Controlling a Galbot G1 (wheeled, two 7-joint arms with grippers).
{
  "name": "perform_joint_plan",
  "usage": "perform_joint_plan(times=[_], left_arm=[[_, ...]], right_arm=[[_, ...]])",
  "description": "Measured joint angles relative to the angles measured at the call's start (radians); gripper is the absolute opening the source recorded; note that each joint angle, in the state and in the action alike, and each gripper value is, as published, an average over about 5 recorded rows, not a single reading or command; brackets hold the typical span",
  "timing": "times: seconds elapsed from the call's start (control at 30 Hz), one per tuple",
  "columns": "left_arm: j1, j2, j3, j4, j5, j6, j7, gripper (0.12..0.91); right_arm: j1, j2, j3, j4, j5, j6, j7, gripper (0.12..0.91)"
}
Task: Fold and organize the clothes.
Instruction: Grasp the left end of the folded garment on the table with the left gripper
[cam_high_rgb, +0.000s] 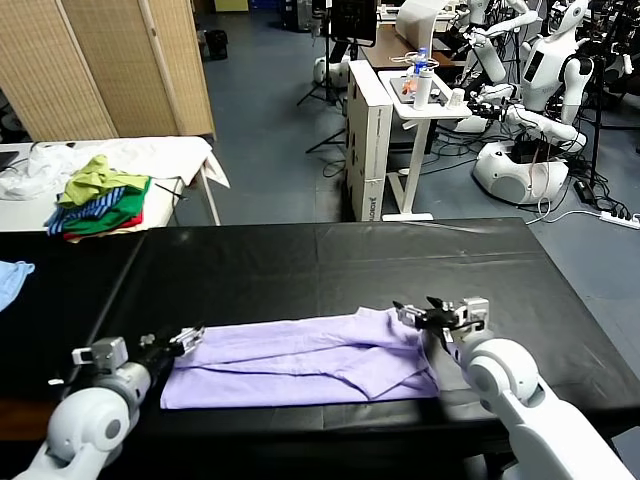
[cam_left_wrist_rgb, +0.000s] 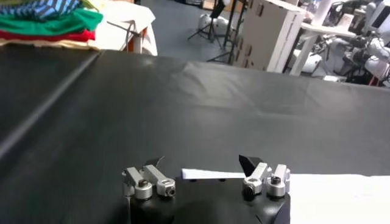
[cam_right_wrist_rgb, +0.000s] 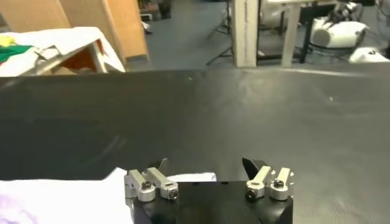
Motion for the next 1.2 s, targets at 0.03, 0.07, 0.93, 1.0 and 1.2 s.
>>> perform_joint_plan(times=[0.03, 0.07, 0.93, 1.0, 1.2], left_arm=[[-0.001, 0.000, 0.001, 0.002, 0.000, -0.001, 0.000, 0.907], [-0.001, 0.000, 0.001, 0.003, 0.000, -0.001, 0.001, 0.907], [-0.009, -0.023, 0.022, 0.047, 0.034, -0.011, 0.008, 0.214], [-0.012, -0.024, 0.023, 0.049, 0.040, -0.013, 0.010, 0.169], [-0.031, -0.026, 0.037, 0.064, 0.076, -0.028, 0.013, 0.154]], right_arm=[[0.000, 0.004, 0.000, -0.003, -0.001, 0.000, 0.000, 0.865], [0.000, 0.007, -0.001, -0.006, -0.002, -0.001, 0.000, 0.842], [-0.016, 0.054, 0.005, -0.031, -0.065, 0.040, 0.000, 0.177], [-0.019, 0.063, 0.006, -0.033, -0.077, 0.055, 0.010, 0.154], [-0.028, 0.087, 0.008, -0.037, -0.087, 0.072, 0.023, 0.141]])
